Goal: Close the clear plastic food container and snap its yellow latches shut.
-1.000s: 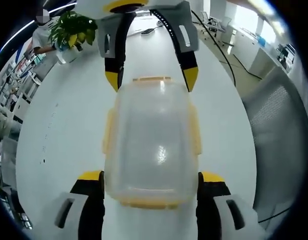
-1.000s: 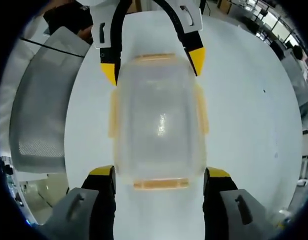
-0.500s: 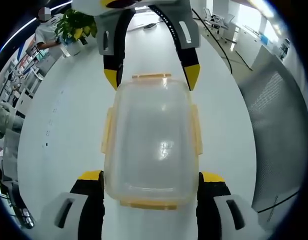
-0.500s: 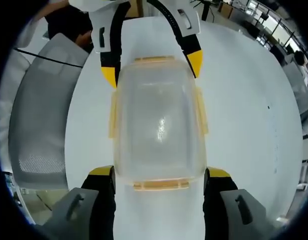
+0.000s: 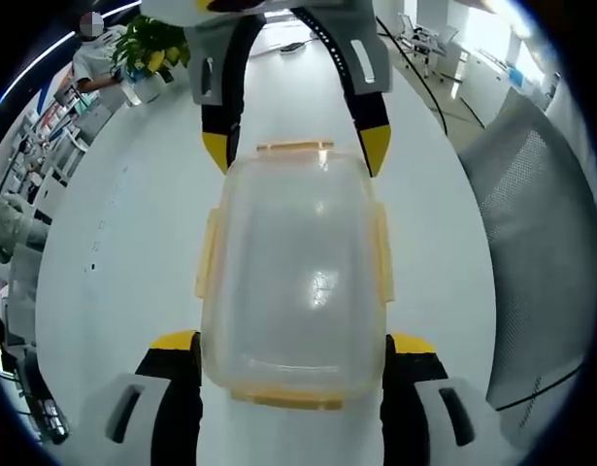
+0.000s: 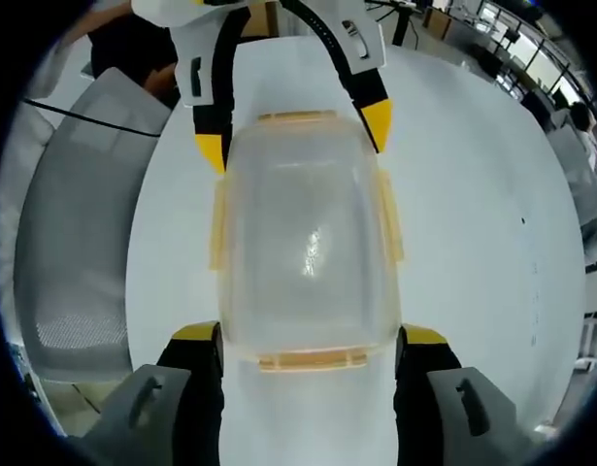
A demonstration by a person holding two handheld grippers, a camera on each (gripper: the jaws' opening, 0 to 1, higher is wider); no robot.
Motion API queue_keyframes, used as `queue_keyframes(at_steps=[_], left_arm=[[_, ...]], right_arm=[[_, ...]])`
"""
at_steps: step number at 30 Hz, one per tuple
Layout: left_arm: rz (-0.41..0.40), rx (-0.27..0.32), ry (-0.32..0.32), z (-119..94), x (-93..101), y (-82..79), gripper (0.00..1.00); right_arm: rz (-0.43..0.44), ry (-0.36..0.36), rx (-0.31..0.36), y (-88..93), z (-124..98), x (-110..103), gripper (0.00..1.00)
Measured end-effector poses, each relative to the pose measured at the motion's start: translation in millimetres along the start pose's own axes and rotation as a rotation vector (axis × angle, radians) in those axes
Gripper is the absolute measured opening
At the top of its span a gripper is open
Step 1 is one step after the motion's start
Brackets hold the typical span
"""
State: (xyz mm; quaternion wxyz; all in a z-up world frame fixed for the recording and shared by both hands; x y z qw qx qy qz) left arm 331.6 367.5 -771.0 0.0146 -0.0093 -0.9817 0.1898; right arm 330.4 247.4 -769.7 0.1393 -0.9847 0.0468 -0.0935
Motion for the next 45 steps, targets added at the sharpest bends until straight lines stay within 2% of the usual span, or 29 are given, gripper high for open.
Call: queue_keyframes(at_steps=[11, 17, 25, 33, 38, 45], left_arm=[[0.013, 0.002, 0.010, -2, -7.5, 2.9, 0.72], [0.030, -0.018, 0.017, -2, -23.1, 5.5, 0.72], [0.032, -0.025, 0.017, -3, -42.8, 4.7, 0.72], [0.030, -0.028, 0.022, -3, -63.0, 2.3, 0.72], [0.023, -0.021, 0.022, -2, -75.0, -0.5, 0.72], [0.030, -0.009, 0.026, -3, -83.3, 0.6, 0.72]], right_arm=[[0.008, -0.004, 0.002, -2.8, 2, 7, 0.69], [0.034, 0.002, 0.041, -4.9, 5, 18, 0.69], [0.039, 0.001, 0.059, -6.4, 10, 39, 0.70], [0.026, 0.003, 0.036, -5.1, 16, 56, 0.71], [-0.024, 0.025, -0.007, -0.5, 24, 68, 0.74], [-0.008, 0.009, 0.001, -0.9, 27, 76, 0.75]])
Point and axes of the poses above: the point that each gripper's makers call its tool centre point, and the gripper's own axes: z roughly forward along the fingers, x roughly to its right, y roughly out of its underside, the point moved 3 cm from there along -z, roughly backward along the fingers, and after that the axes turned 11 degrees about y, right-handed, at the moved point
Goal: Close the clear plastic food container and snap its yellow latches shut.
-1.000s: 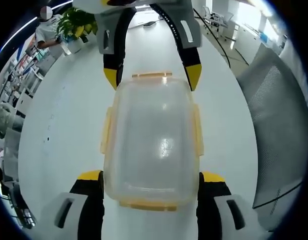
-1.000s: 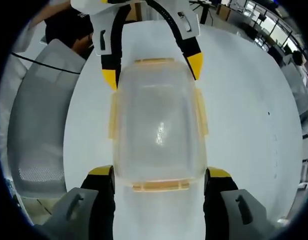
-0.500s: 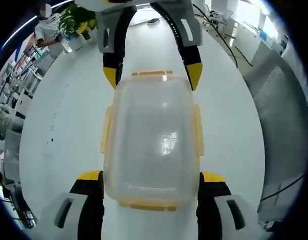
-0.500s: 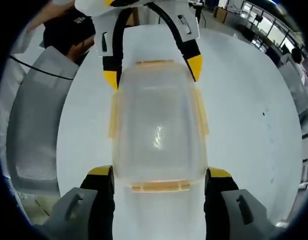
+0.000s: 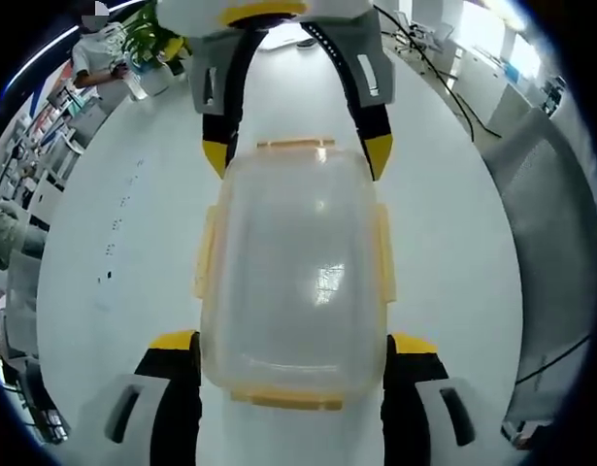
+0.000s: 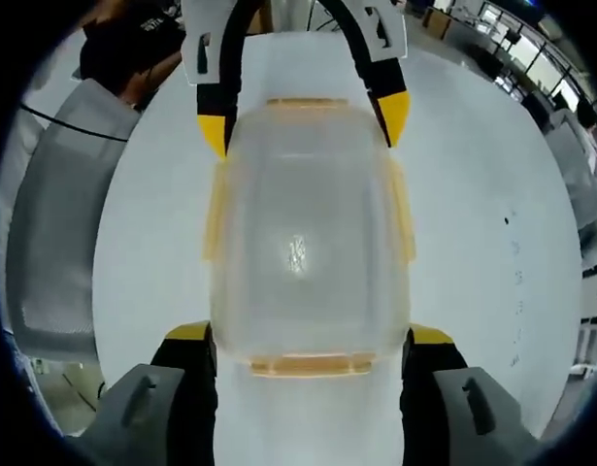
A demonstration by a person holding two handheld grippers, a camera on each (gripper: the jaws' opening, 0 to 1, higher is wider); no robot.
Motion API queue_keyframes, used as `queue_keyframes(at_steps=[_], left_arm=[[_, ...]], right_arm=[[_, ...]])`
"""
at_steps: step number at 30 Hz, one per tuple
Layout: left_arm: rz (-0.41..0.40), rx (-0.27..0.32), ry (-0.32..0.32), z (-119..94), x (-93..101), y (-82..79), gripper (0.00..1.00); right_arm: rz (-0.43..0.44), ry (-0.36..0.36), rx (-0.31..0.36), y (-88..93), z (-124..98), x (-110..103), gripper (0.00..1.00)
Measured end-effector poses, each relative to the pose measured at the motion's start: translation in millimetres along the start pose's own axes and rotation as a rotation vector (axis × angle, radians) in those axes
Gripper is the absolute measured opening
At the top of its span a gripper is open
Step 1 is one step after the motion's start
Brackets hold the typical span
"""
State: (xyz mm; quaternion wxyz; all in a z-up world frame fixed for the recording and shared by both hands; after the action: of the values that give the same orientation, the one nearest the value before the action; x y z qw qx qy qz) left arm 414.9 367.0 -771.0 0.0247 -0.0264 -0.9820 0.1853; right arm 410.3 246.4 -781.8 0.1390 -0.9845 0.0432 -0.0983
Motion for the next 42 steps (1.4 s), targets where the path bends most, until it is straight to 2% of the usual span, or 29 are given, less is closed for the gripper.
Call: queue_keyframes(at_steps=[12, 17, 22, 24, 27, 30, 33, 37, 42], left_arm=[[-0.006, 0.005, -0.004, 0, -2.2, 0.1, 0.73], [-0.011, -0.011, -0.028, -1, 0.1, -0.1, 0.73], [-0.022, -0.014, -0.045, -5, 1.7, 0.7, 0.71], [-0.035, -0.005, -0.046, -8, 2.7, -0.1, 0.71], [-0.076, 0.016, -0.027, -10, 7.6, -0.6, 0.76], [-0.071, 0.017, -0.038, -14, 10.3, 0.3, 0.81], [-0.075, 0.032, -0.046, -19, 11.9, -1.3, 0.84], [-0.124, 0.111, -0.062, -28, 13.9, -10.7, 0.87], [-0.115, 0.154, -0.100, -43, 18.9, -17.3, 0.88]], right_arm=[[-0.008, 0.008, -0.010, -0.1, 0, 2, 0.75], [-0.008, 0.007, -0.006, 1.1, -2, 3, 0.75], [0.033, 0.015, 0.015, 1.5, -11, 4, 0.73], [0.058, 0.022, 0.021, 1.3, -14, 6, 0.76], [0.080, 0.025, 0.028, 1.7, -18, 5, 0.87], [0.079, 0.034, 0.023, 3.8, -24, 2, 0.87], [0.100, 0.049, 0.045, 1.2, -33, -1, 0.90], [0.134, 0.067, 0.088, -4.7, -43, -4, 0.91], [0.155, 0.115, 0.122, -7.9, -58, -7, 0.92]])
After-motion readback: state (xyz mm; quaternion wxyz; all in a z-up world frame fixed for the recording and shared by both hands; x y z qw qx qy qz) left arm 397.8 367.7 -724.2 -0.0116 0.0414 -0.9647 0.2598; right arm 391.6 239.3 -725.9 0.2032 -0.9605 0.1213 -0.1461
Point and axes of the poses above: the point that each gripper's makers call its tool centre point, and the gripper's own axes: z roughly forward along the fingers, x roughly to its right, y roughly out of its underside, the point moved 3 cm from there along -z, roughly backward along the fingers, and after that the axes turned 11 degrees about y, right-handed, at the moved point
